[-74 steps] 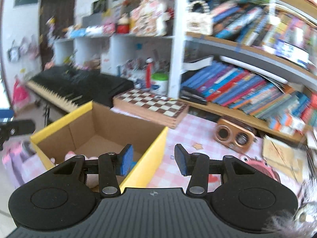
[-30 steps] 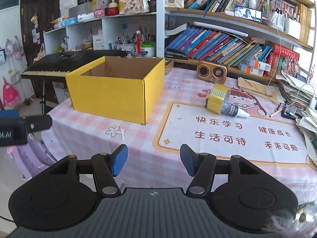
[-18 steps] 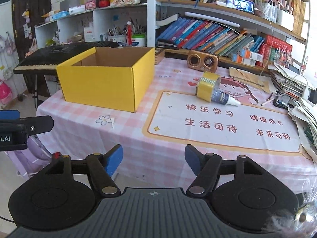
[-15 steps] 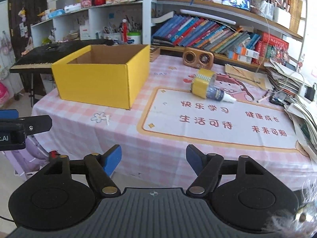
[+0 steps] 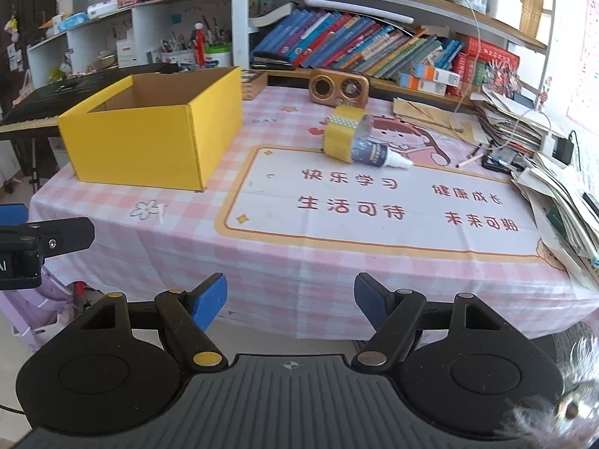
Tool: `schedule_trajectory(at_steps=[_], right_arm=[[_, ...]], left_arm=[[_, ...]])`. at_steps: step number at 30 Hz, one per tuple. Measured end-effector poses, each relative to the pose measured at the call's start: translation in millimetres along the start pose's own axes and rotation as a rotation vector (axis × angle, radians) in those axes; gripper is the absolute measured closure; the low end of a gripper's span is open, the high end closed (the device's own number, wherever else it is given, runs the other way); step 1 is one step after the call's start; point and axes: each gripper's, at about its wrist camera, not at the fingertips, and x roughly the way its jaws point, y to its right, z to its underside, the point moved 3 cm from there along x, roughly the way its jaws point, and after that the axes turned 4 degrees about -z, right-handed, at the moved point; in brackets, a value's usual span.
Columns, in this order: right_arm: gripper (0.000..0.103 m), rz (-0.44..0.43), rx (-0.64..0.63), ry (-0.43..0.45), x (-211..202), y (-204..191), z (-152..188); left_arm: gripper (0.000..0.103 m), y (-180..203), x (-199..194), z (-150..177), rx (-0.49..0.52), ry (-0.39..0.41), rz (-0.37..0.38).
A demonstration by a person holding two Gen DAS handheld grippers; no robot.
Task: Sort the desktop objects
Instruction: 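Move the left tool toward the yellow tape roll and spray bottle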
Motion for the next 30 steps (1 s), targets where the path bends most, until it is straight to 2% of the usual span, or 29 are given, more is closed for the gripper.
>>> schedule_trajectory(at_steps=[11,30], right_arm=[[0.029,0.058,0.068,-0.006,11.6,51.0,-12.0],[0.028,0.069,0.094,-0.044,50.6,134.5,-41.4]], left_arm=[[0.005,45.4,29.2,-22.7,0.058,-0.009,0.062],[0.005,115.7,88.6,-57.4,0.077,-0.045,0.087]])
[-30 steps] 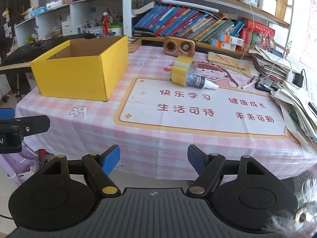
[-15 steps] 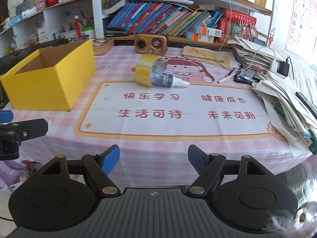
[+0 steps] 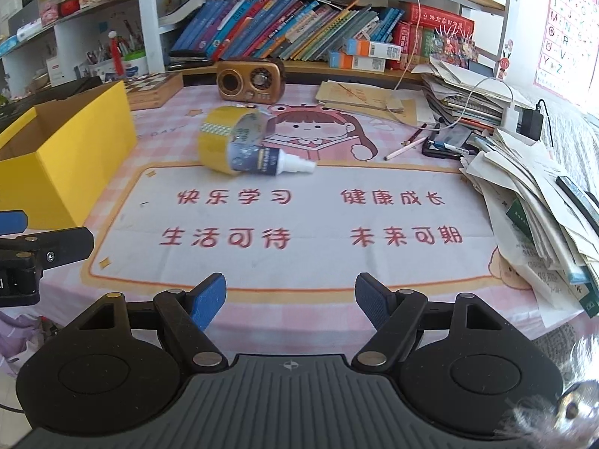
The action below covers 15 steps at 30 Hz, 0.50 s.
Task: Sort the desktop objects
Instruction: 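Move the left tool toward the yellow tape roll and spray bottle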
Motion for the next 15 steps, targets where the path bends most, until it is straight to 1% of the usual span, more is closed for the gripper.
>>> schedule_trajectory(at_steps=[7,15], right_arm=[[0.029,-0.025,-0.014,-0.017,14.5,22.1,-9.8],[0.031,-0.076,-0.03,-0.029,30.0,40.6,-21.2]], left_arm=[[0.005,14.3,16.9,-11.5,-0.018,-0.006,-0.018],[0.005,27.1,33.2,-26.0,-0.031,-0.01,-0.049]])
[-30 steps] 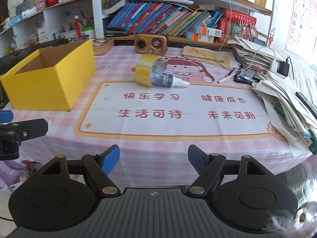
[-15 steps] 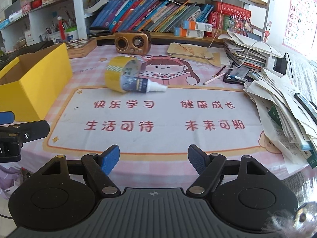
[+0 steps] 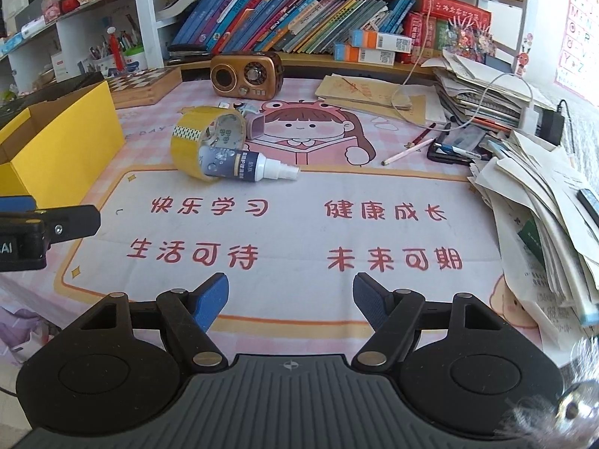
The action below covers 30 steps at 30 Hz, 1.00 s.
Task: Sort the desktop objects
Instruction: 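Move the left tool toward the yellow tape roll and spray bottle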
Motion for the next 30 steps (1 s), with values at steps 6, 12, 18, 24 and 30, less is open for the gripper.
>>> schedule_trajectory(at_steps=[6,12,18,24,30], right_arm=[[0.033,-0.045,-0.02,-0.005,12.1,8.6,-10.7],[0.033,-0.09,-0.055,-0.009,26.6,14.1,-24.3],[0.034,-0.134,-0.114,-0.001,42.9,20.2,-40.1],[0.039,-0.166,-0.204,0.001,63.3,25.3,-57.1],[0.041,-0.2,-0.293,0.013,77.2,26.7,-74.5]], left_arm=[[0.005,9.4,12.5,-11.8,0.0,0.001,-0.005],[0.005,15.6,27.7,-32.1,0.001,0.021,-0.016],[0.005,23.9,48.5,-51.4,0.019,0.029,-0.017],[0.006,31.2,75.4,-64.2,0.018,0.013,-0.022],[0.006,43.5,95.5,-75.6,0.068,0.029,-0.017]])
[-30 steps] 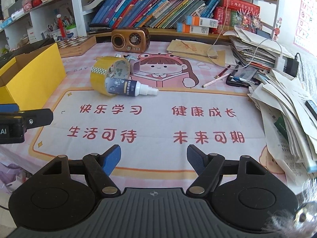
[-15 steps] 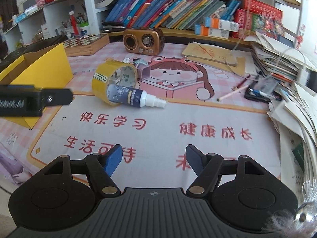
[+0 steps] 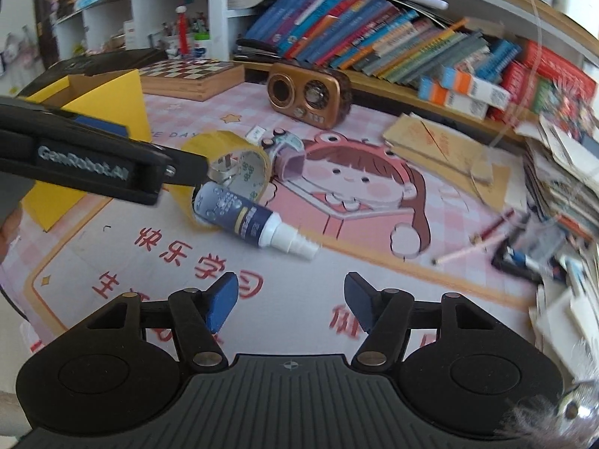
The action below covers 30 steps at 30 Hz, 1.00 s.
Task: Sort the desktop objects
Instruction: 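Move the left tool toward the yellow tape roll and spray bottle, then close left tool on yellow tape roll while right tool grasps blue spray bottle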
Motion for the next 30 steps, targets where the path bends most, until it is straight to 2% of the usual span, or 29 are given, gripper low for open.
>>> schedule_trajectory(at_steps=[4,5,12,15,18,21,23,30], right_arm=[[0.041,-0.018,-0.021,0.01,7.1,2.9,-10.0],[0.041,-0.022,-0.023,0.012,8.8,3.0,-11.9],[0.041,-0.066,-0.039,0.006,19.1,-1.4,-18.3],[0.041,-0.094,-0.063,-0.005,22.9,-5.5,-18.4],[0.041,-0.116,-0.103,-0.014,27.4,-9.1,-19.2],[0.041,-0.129,-0.142,-0.024,33.7,-10.9,-22.1],[0.042,-0.133,-0.168,-0.027,38.4,-11.6,-25.1],[0.042,-0.171,-0.26,-0.026,51.5,-16.5,-37.3]], left_arm=[[0.007,3.8,11.7,-4.9,0.029,0.005,-0.004],[0.011,4.4,14.1,-5.4,0.035,0.005,-0.001],[0.022,7.4,34.4,-5.2,0.089,-0.033,0.0],[0.034,7.5,43.1,-3.7,0.106,-0.054,0.0],[0.038,6.7,48.7,-2.4,0.121,-0.065,0.002],[0.049,7.0,52.2,-1.0,0.137,-0.075,0.007],[0.063,6.5,54.1,0.4,0.14,-0.086,0.014],[0.063,-10.6,39.9,7.0,0.056,-0.123,0.048]])
